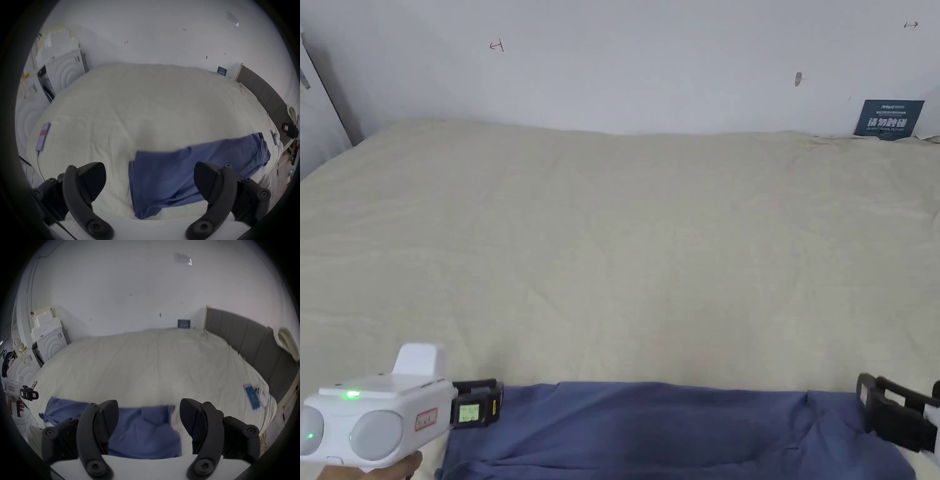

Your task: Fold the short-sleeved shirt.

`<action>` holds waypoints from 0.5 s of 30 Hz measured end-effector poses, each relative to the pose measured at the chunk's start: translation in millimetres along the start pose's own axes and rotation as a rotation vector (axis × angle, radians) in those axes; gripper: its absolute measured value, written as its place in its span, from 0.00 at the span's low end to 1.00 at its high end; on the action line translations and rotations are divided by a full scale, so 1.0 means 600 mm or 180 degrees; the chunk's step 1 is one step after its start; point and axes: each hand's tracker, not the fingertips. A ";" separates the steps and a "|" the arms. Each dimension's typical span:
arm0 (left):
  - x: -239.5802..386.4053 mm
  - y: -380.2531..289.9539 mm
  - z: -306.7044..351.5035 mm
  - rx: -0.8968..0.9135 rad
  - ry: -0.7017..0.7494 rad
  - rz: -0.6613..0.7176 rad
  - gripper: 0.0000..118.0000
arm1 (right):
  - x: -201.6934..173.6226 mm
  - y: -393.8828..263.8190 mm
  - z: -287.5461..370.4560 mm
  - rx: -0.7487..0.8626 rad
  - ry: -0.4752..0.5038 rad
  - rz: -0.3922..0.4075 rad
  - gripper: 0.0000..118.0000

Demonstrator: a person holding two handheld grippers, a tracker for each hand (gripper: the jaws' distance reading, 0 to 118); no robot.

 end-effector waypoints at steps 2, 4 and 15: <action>0.013 0.022 0.011 0.0102 0.0021 -0.0116 0.94 | -0.013 0.020 0.006 0.0163 -0.0087 0.0072 0.72; 0.026 0.039 0.022 0.0339 0.0092 -0.0214 0.88 | -0.025 0.036 0.011 0.0320 -0.0131 0.0147 0.72; 0.067 0.062 0.047 0.1452 0.0033 -0.0121 0.30 | -0.057 0.066 0.026 0.0861 -0.0307 0.0263 0.29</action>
